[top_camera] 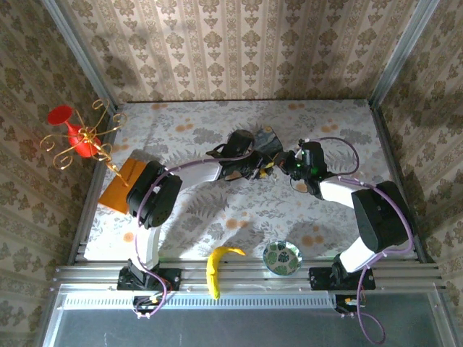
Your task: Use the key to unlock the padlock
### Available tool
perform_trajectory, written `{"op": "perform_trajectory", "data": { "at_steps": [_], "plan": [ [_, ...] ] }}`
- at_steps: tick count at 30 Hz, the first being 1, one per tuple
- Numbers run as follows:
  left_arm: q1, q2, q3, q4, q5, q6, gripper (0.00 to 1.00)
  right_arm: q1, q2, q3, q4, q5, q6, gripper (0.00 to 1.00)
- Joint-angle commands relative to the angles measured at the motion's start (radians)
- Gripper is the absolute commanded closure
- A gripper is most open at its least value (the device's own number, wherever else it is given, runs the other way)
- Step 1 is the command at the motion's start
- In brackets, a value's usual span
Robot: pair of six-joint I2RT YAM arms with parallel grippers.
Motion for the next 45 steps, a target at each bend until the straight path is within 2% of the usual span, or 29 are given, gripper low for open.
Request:
{"op": "perform_trajectory", "data": {
  "at_steps": [1, 6, 9, 12, 16, 22, 25, 30, 35, 45],
  "plan": [
    [-0.061, -0.030, -0.010, -0.018, 0.233, -0.044, 1.00, 0.054, 0.011, 0.016, 0.089, 0.075, -0.014, 1.00],
    [-0.056, -0.037, -0.038, 0.013, 0.212, -0.068, 1.00, 0.072, 0.032, -0.003, 0.138, 0.095, 0.004, 1.00],
    [-0.046, -0.041, -0.050, 0.007, 0.197, -0.062, 1.00, 0.060, -0.018, -0.003, 0.048, 0.126, -0.042, 1.00],
    [-0.029, -0.038, -0.055, -0.004, 0.166, -0.048, 1.00, 0.059, -0.114, 0.014, -0.140, 0.210, -0.135, 0.99],
    [-0.006, -0.025, -0.056, 0.001, 0.147, -0.043, 1.00, 0.056, -0.258, 0.004, -0.335, 0.298, -0.231, 0.83],
    [0.008, -0.012, -0.038, 0.017, 0.140, -0.043, 1.00, 0.061, -0.447, -0.120, -0.405, 0.278, -0.235, 0.69],
    [0.009, -0.009, -0.040, 0.030, 0.139, -0.051, 1.00, 0.069, -0.531, -0.187, -0.408, 0.238, -0.225, 0.69],
    [0.009, -0.008, -0.042, 0.032, 0.141, -0.046, 1.00, 0.126, -0.569, -0.235, -0.381, 0.195, -0.215, 0.66],
    [0.007, -0.011, -0.042, 0.029, 0.141, -0.043, 1.00, 0.156, -0.547, -0.226, -0.362, 0.216, -0.224, 0.66],
    [0.000, -0.012, -0.040, 0.030, 0.147, -0.042, 1.00, 0.164, -0.459, -0.178, -0.322, 0.216, -0.240, 0.76]
  ]
}}
